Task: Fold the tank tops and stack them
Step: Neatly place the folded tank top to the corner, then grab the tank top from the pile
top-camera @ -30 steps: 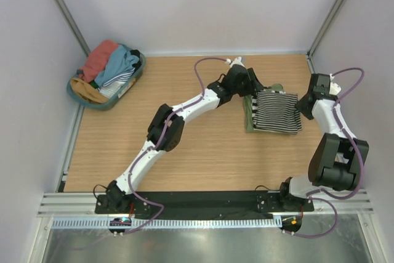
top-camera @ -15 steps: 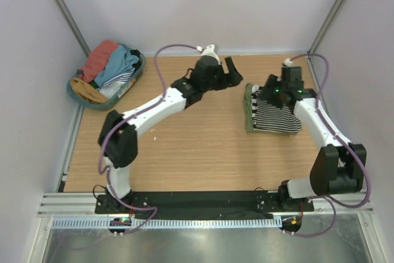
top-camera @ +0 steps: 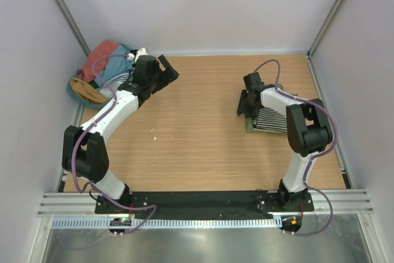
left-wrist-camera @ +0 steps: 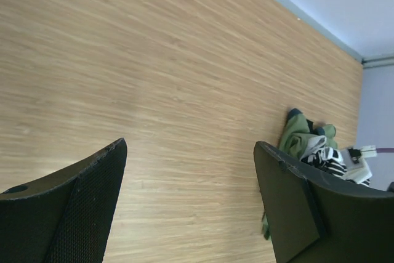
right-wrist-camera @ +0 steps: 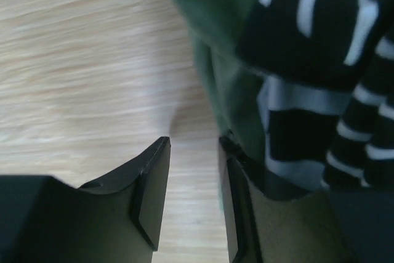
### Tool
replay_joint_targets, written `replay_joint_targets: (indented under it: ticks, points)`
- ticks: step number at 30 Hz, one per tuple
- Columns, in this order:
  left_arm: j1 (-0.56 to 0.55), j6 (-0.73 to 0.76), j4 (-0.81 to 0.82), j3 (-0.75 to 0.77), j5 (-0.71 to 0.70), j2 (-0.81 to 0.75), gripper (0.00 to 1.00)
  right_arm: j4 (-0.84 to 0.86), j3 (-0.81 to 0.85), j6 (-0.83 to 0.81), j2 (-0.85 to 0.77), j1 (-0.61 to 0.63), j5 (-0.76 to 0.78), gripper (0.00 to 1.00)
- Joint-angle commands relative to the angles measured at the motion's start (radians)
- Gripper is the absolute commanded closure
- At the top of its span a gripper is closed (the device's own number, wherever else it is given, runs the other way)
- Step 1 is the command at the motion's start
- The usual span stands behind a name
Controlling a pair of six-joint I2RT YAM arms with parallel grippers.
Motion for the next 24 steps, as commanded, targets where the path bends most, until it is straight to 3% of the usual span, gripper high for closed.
replay_joint_targets:
  ticks: [1, 10, 14, 19, 24]
  points:
    - [0.024, 0.012, -0.024, -0.002, 0.013, -0.071, 0.15, -0.039, 0.082, -0.015, 0.036, -0.025, 0.194, 0.56]
    - [0.180, 0.017, -0.052, -0.025, 0.050, -0.065, 0.15, 0.045, -0.092, 0.020, -0.088, -0.327, 0.241, 0.54]
    - [0.249, 0.038, -0.081, -0.019, 0.007, -0.063, 0.13, 0.035, -0.085, 0.040, -0.125, -0.330, 0.300, 0.45]
    - [0.326, 0.078, -0.154, 0.044, -0.088, -0.022, 0.08, 0.081, -0.099, 0.052, -0.235, -0.306, 0.181, 0.35]
    - [0.398, 0.118, -0.243, 0.194, -0.154, 0.070, 0.08, 0.086, -0.063, 0.055, -0.318, -0.122, 0.133, 0.32]
